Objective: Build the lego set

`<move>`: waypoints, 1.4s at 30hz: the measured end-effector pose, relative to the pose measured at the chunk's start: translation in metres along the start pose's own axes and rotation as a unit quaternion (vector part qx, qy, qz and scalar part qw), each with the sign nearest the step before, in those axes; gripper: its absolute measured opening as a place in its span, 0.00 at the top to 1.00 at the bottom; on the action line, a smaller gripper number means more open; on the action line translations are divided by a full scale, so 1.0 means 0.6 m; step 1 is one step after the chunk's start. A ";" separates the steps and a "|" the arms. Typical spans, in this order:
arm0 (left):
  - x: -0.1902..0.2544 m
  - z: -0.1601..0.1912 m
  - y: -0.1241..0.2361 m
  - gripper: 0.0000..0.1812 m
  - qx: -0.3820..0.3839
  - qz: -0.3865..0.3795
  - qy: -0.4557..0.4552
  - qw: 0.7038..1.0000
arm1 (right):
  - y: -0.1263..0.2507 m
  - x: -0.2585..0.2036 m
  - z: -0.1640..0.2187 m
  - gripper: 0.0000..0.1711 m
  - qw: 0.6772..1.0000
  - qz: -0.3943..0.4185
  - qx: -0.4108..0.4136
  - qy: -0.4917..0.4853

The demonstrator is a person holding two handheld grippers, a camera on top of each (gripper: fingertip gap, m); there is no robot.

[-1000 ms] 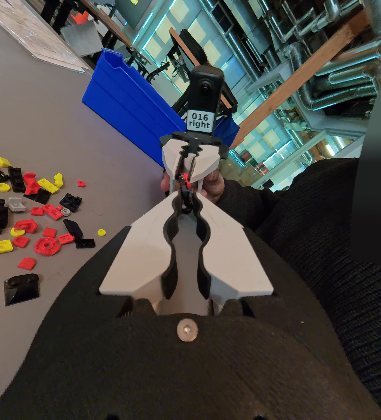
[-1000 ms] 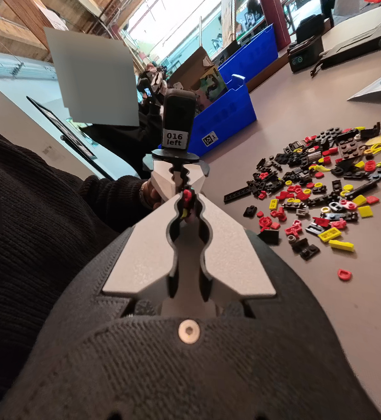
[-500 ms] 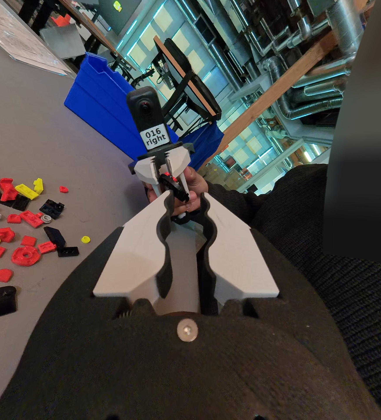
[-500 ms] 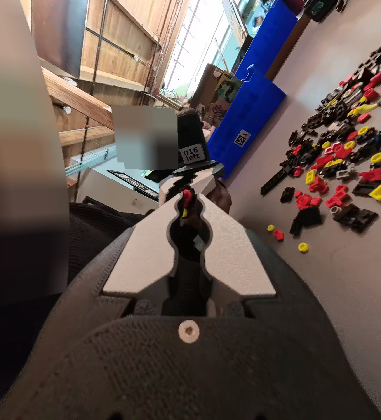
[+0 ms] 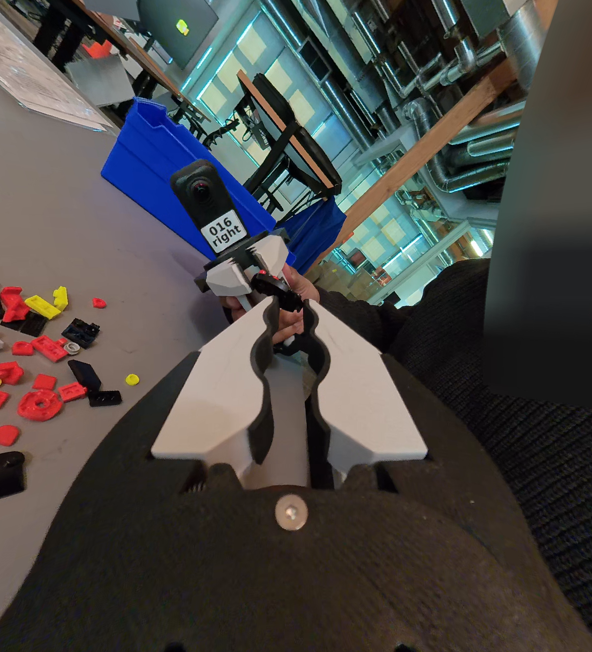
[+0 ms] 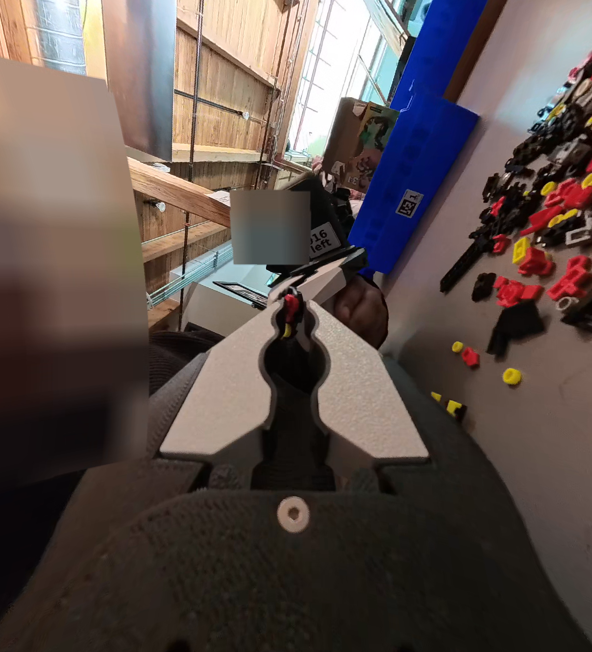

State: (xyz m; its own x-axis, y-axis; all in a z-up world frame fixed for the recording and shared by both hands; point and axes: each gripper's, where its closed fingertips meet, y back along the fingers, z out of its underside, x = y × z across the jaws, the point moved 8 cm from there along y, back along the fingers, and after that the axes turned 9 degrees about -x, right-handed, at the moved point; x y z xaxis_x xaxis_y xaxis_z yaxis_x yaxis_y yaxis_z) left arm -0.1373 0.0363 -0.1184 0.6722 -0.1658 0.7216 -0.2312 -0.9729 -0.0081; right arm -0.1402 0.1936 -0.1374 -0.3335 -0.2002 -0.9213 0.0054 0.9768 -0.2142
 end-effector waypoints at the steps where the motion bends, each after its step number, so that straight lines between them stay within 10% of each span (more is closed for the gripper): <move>1: 0.001 0.000 0.000 0.96 0.000 -0.002 -0.004 1.000 | 0.000 -0.002 -0.001 0.96 1.000 0.005 -0.002 0.012; 18: 0.025 0.004 -0.004 0.99 -0.010 -0.119 -0.178 0.977 | -0.015 -0.070 0.006 0.95 0.871 0.188 -0.026 0.452; 35: 0.014 0.009 -0.006 0.85 -0.029 -0.112 -0.143 0.983 | -0.018 -0.057 0.011 0.96 0.882 0.200 -0.062 0.421; 42: 0.001 0.014 -0.009 0.97 -0.054 -0.114 -0.105 0.986 | -0.022 -0.049 0.017 0.96 0.867 0.225 -0.092 0.435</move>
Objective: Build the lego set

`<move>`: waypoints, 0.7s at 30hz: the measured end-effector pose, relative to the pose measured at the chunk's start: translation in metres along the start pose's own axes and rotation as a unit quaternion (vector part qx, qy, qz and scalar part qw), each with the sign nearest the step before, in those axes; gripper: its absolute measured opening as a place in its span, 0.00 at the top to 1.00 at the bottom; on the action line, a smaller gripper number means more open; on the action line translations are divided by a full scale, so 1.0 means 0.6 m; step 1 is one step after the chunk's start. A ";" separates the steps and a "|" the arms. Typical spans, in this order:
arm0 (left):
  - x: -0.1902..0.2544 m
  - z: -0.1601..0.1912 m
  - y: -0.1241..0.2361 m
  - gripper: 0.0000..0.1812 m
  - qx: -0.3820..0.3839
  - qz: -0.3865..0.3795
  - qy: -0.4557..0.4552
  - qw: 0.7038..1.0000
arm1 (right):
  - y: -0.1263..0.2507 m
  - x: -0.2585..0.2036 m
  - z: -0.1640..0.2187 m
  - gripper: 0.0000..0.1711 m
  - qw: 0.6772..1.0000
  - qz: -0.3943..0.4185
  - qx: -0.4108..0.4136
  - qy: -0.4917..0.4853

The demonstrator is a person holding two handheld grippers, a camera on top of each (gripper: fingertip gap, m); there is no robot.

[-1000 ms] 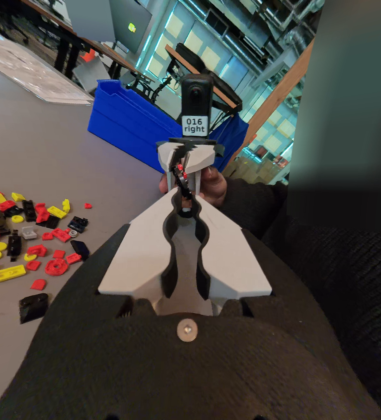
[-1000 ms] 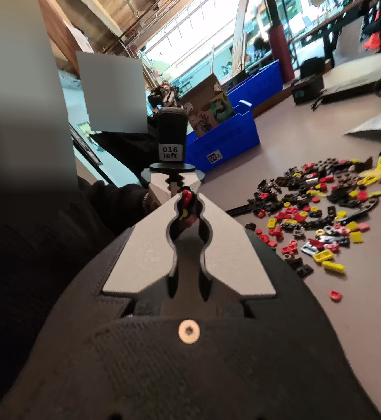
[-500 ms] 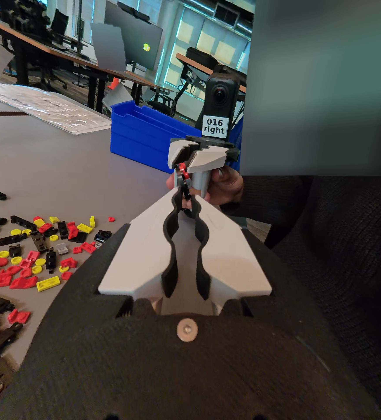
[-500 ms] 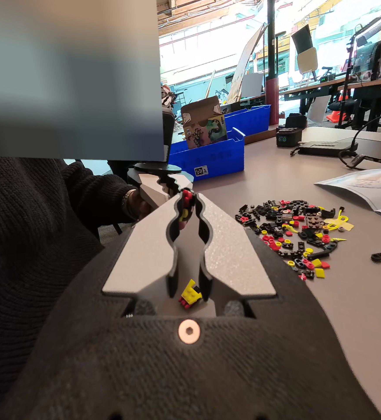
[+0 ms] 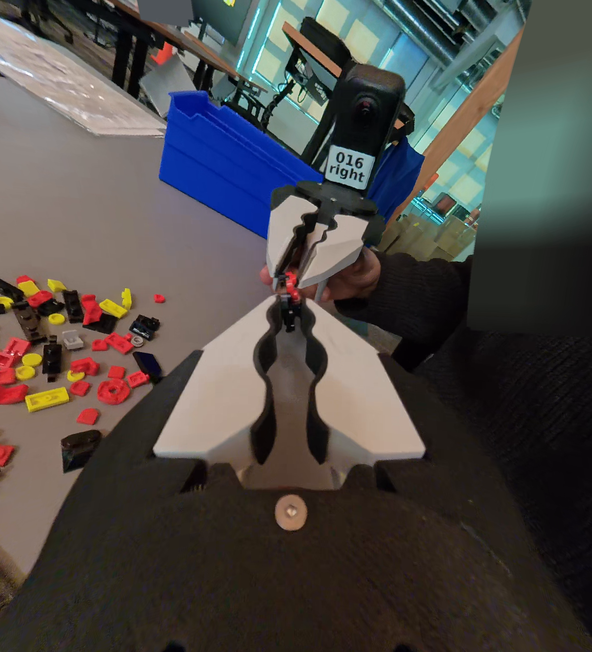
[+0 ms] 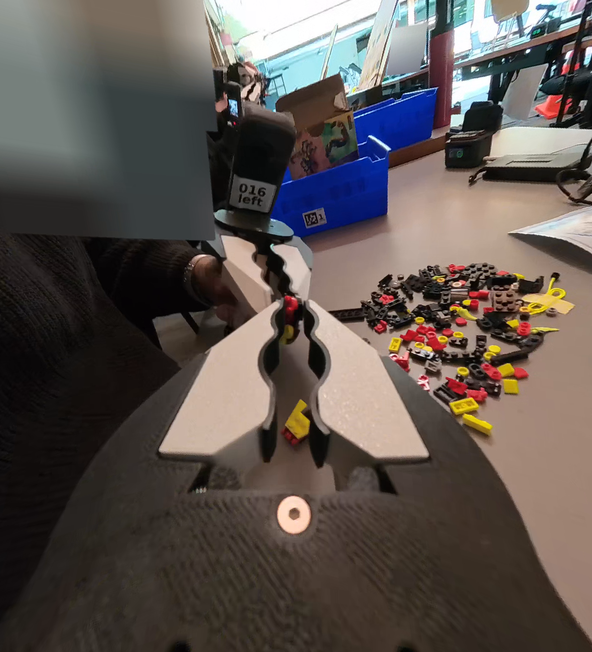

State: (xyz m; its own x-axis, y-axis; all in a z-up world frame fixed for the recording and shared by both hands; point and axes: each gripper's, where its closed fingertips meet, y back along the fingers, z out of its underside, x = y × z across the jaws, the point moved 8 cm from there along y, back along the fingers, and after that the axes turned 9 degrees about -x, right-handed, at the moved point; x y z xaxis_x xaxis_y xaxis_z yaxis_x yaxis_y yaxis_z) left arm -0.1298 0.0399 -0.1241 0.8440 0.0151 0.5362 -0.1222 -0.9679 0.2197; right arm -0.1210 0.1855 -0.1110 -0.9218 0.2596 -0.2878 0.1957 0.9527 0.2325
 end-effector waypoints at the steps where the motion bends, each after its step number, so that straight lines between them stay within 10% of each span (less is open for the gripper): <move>1: -0.001 0.000 0.000 0.97 0.000 0.000 0.000 1.000 | 0.000 0.001 0.000 0.95 1.000 0.004 -0.001 0.001; 14: -0.028 -0.020 0.031 0.97 0.115 0.046 0.115 0.986 | -0.010 0.010 0.000 0.85 0.996 0.019 0.022 -0.086; 21: -0.021 -0.016 0.018 0.97 0.095 0.050 0.106 0.989 | -0.014 0.007 0.001 0.96 0.994 0.007 0.027 -0.106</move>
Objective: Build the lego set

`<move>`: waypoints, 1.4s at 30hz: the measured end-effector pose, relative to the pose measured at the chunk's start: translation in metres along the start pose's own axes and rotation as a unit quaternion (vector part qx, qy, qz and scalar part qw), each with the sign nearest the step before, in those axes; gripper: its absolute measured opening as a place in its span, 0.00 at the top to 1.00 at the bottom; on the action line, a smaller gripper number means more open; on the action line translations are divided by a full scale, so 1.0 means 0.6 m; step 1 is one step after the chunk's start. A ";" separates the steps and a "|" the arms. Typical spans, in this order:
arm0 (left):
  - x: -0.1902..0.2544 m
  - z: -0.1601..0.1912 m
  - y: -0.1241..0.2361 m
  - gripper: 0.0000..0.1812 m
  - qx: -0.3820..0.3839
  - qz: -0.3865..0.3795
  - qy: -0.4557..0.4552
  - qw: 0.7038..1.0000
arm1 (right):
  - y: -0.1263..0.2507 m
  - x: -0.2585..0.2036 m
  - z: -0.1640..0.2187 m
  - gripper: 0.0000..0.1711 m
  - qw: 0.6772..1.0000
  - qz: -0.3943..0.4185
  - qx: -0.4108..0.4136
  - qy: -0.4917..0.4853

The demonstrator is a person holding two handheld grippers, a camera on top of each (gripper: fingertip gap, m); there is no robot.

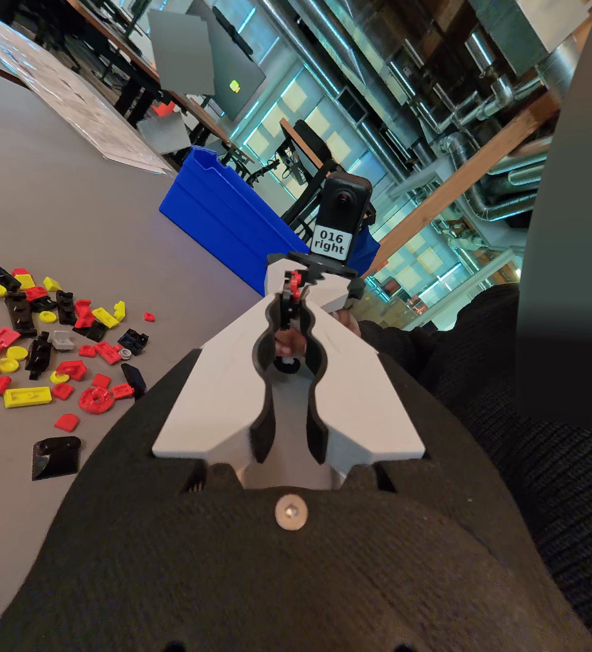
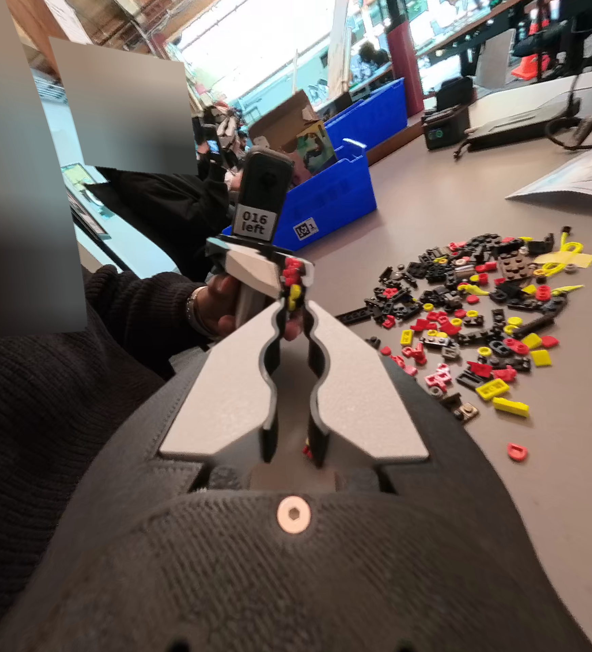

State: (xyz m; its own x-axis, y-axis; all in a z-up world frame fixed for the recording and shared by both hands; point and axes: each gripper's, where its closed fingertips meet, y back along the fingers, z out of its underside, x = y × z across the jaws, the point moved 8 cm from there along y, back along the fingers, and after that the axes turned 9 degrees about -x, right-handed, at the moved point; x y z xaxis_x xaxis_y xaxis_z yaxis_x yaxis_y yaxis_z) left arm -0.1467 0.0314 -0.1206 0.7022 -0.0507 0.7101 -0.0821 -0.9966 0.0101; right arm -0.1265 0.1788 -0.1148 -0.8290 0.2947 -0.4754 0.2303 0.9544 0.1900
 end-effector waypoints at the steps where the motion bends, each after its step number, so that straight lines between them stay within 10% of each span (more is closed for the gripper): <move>1: 0.000 0.001 -0.001 0.97 -0.005 -0.002 -0.002 1.000 | 0.002 0.000 0.000 0.97 1.000 -0.002 -0.001 0.003; 11: 0.005 0.015 -0.008 0.77 -0.091 -0.044 -0.076 0.992 | 0.015 -0.010 0.015 0.98 0.983 0.009 -0.116 0.145; 30: 0.012 0.048 -0.016 0.97 -0.200 -0.116 -0.248 0.941 | 0.007 -0.013 0.035 0.97 0.960 0.027 -0.181 0.211; 34: 0.005 0.035 -0.010 0.97 -0.169 -0.136 -0.229 0.949 | 0.022 -0.001 -0.008 0.70 0.942 0.184 -0.082 0.267; 39: 0.003 0.023 -0.005 0.97 -0.137 -0.126 -0.208 0.960 | 0.038 -0.008 -0.006 0.74 0.856 0.337 -0.013 0.393; 42: 0.004 0.025 -0.004 0.97 -0.139 -0.131 -0.221 0.957 | 0.014 -0.015 0.014 0.77 0.868 0.298 -0.059 0.394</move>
State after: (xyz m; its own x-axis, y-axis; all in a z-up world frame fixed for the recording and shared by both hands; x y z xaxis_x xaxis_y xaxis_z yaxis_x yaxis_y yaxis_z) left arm -0.1345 0.0326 -0.1295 0.9495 0.1137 0.2923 -0.0053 -0.9261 0.3773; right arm -0.1130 0.1843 -0.1162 -0.6829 0.5651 0.4629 0.7220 0.6188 0.3095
